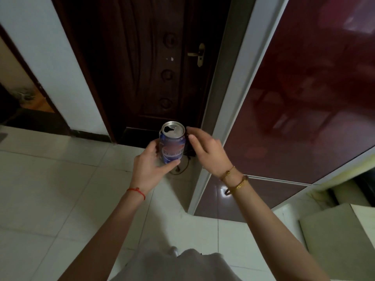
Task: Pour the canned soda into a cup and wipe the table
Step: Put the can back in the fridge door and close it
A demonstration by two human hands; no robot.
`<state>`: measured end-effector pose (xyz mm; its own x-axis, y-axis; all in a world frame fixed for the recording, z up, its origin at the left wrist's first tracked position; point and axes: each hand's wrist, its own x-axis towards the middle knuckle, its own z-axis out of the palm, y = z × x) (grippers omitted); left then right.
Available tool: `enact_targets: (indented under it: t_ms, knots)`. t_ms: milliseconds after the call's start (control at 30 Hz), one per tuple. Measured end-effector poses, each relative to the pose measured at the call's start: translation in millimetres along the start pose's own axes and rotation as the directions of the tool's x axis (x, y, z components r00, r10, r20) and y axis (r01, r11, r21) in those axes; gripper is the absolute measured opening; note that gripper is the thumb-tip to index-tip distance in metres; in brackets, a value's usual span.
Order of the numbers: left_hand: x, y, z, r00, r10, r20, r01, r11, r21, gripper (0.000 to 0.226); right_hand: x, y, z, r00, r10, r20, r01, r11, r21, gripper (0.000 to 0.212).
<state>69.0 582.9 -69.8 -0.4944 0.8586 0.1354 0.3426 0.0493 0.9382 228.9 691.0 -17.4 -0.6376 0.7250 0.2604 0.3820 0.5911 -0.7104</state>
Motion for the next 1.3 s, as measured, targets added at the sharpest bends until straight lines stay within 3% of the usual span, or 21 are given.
enact_targets:
  t_ms: [67,133,233,333,533,600,767,933,1067,1200,1300]
  knots:
    - [11,2,4,1.000,0.000,0.000,0.000,1.000,-0.029,0.070,16,13,-12,0.988,-0.127,-0.086,0.100,0.960,-0.262,0.038]
    - [22,2,6,1.000,-0.003,0.003,0.003,0.999,-0.051,0.067,32,26,-24,0.961,-0.246,-0.124,0.145,0.836,-0.529,0.038]
    - [35,3,8,0.999,0.010,0.030,-0.008,0.998,-0.063,0.065,55,30,-42,0.942,-0.325,-0.083,0.154,0.639,-0.753,0.039]
    - [46,1,8,0.998,0.013,0.064,-0.007,0.995,-0.096,0.068,71,26,-51,0.955,-0.298,0.019,0.159,0.453,-0.877,0.042]
    - [60,2,1,0.992,0.034,0.122,-0.020,0.993,-0.119,0.070,75,20,-47,0.968,-0.244,0.053,0.108,0.216,-0.970,0.026]
    - [62,3,-2,0.989,0.036,0.144,-0.020,0.993,-0.113,0.070,77,17,-44,0.976,-0.218,0.014,0.058,0.197,-0.979,0.032]
    - [65,3,-9,0.976,0.045,0.213,-0.020,0.993,-0.117,0.072,81,9,-34,0.994,0.109,-0.013,-0.028,0.133,-0.991,0.028]
    - [65,4,-10,0.960,0.049,0.274,-0.010,0.990,-0.142,0.068,82,3,-30,0.987,0.158,-0.033,-0.050,0.100,-0.994,0.033]
    - [63,6,-10,0.945,0.070,0.319,-0.014,0.985,-0.173,0.065,58,-1,-21,0.989,0.091,-0.113,-0.126,0.153,-0.980,0.033]
    - [55,8,-8,0.931,0.098,0.353,-0.022,0.977,-0.213,0.066,7,-9,-16,0.976,-0.098,-0.195,-0.175,0.187,-0.967,0.038]
    - [47,10,-2,0.906,0.124,0.405,-0.039,0.977,-0.211,0.064,-29,-14,-15,0.956,-0.155,-0.250,-0.212,0.226,-0.951,0.025]
